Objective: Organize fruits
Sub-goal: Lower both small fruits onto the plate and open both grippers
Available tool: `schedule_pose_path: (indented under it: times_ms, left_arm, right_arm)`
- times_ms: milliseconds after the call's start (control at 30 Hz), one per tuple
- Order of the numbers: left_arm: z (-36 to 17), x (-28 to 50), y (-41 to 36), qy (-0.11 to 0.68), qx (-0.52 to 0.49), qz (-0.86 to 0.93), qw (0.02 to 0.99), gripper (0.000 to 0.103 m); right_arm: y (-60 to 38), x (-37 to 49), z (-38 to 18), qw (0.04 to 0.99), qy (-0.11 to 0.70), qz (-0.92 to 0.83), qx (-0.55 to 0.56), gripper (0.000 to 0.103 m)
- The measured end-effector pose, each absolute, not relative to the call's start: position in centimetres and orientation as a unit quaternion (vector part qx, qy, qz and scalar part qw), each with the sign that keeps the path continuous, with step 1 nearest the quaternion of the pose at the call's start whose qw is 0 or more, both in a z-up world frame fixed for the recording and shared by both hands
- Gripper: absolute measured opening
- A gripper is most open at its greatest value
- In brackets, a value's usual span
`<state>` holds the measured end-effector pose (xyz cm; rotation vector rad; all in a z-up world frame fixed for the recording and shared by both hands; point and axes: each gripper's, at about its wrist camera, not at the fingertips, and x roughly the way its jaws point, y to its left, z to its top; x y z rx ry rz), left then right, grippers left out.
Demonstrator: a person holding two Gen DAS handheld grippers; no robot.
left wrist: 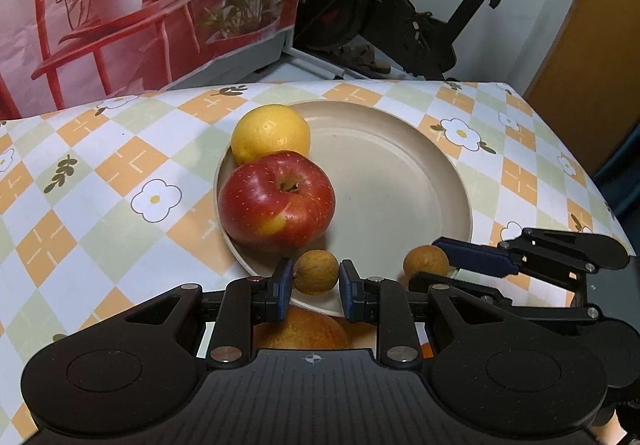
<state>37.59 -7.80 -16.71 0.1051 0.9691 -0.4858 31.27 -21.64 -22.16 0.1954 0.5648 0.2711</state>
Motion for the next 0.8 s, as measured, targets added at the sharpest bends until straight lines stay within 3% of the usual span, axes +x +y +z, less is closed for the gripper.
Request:
schedule_pose_path:
  times_ms: [800]
  left_arm:
    - [-17.0, 38.0, -7.1, 0.478, 0.026, -0.233, 0.846, 0.028]
  right_arm:
    - [-20.8, 32.4, -22.7, 0.932, 0.302, 0.169, 0.104, 0.026]
